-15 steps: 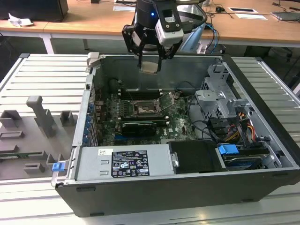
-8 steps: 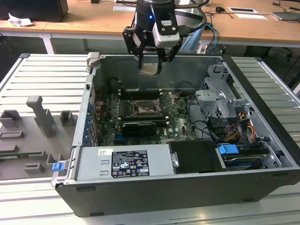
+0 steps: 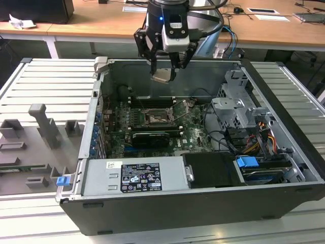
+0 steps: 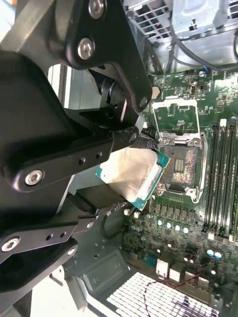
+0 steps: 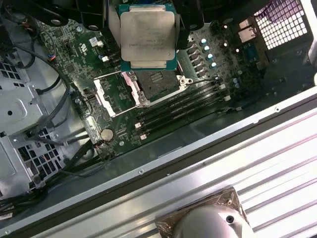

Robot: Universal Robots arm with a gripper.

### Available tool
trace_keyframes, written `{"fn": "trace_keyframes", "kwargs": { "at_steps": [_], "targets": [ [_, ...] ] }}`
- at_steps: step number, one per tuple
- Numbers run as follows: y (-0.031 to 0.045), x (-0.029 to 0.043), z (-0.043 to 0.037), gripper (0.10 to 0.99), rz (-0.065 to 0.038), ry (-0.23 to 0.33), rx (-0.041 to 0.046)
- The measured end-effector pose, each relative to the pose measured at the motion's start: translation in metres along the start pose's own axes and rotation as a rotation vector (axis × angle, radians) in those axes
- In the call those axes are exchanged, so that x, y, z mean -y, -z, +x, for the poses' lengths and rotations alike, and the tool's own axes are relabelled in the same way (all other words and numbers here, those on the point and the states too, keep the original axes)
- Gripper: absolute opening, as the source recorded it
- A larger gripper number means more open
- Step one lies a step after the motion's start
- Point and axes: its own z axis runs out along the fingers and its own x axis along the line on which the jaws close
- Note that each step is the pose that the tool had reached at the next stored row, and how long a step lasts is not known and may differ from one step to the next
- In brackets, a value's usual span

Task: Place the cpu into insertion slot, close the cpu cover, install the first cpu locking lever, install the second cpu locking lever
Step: 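Place the cpu into insertion slot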

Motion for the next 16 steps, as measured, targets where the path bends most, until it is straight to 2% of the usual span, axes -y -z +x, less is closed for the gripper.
{"fn": "trace_keyframes", "kwargs": {
  "at_steps": [12,16],
  "targets": [
    [-0.0012,0.0001,0.0,0.529,-0.003,-0.192,0.0174],
    [-0.0017,0.0001,-0.0001,0.529,-0.004,-0.24,0.0219]
  ]
}}
